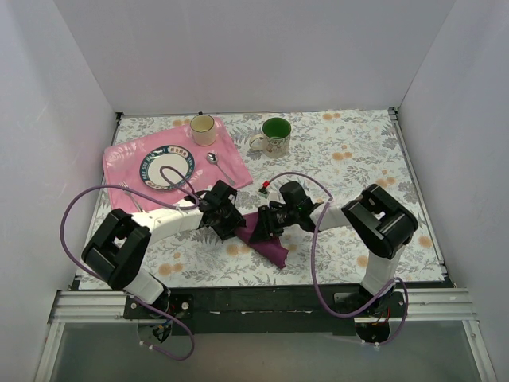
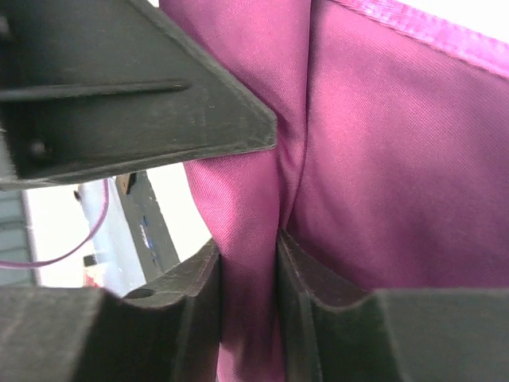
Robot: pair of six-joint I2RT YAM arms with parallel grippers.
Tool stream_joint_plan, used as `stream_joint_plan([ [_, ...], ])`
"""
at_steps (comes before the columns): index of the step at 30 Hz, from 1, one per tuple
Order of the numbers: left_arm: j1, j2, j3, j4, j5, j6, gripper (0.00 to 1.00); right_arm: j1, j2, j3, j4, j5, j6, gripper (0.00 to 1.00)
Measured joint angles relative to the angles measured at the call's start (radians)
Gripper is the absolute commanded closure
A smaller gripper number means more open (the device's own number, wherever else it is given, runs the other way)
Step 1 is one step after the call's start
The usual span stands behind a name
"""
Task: Fold the napkin, place the utensils inside, and roll it up
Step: Roll the napkin with the utensil
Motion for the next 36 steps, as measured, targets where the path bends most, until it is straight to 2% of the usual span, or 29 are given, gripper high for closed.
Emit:
stream_joint_plan([
  [6, 0.0, 0.0, -0.01, 0.008, -0.008, 0.002, 0.56, 0.015, -0.068, 0.069, -0.217, 0.092, -0.122, 0.41],
  [10, 0.0, 0.0, -0.01, 0.011, -0.01, 0.006, 0.58, 0.045, -0.132, 0.121, -0.399, 0.23, -0.223, 0.28],
  [14, 0.0, 0.0, -0.009, 0.011, -0.01, 0.015, 0.64, 0.091, -0.183, 0.164, -0.555, 0.383, -0.303, 0.23],
  [19, 0.0, 0.003, -0.001, 0.01, -0.01, 0.032, 0.65, 0.159, -0.253, 0.187, -0.675, 0.547, -0.393, 0.16],
  [23, 0.0, 0.004, 0.008, 0.007, -0.009, 0.04, 0.66, 0.24, -0.334, 0.159, -0.671, 0.686, -0.467, 0.13],
  [27, 0.003, 0.004, 0.01, 0.006, -0.002, 0.043, 0.66, 0.369, -0.386, 0.097, -0.595, 0.842, -0.555, 0.12],
  [31, 0.013, 0.004, 0.01, 0.006, 0.013, 0.047, 0.67, 0.486, -0.34, 0.076, -0.526, 1.006, -0.643, 0.12],
  [36, 0.026, 0.004, 0.01, 0.006, 0.024, 0.052, 0.68, 0.547, -0.223, 0.076, -0.43, 1.194, -0.717, 0.15],
])
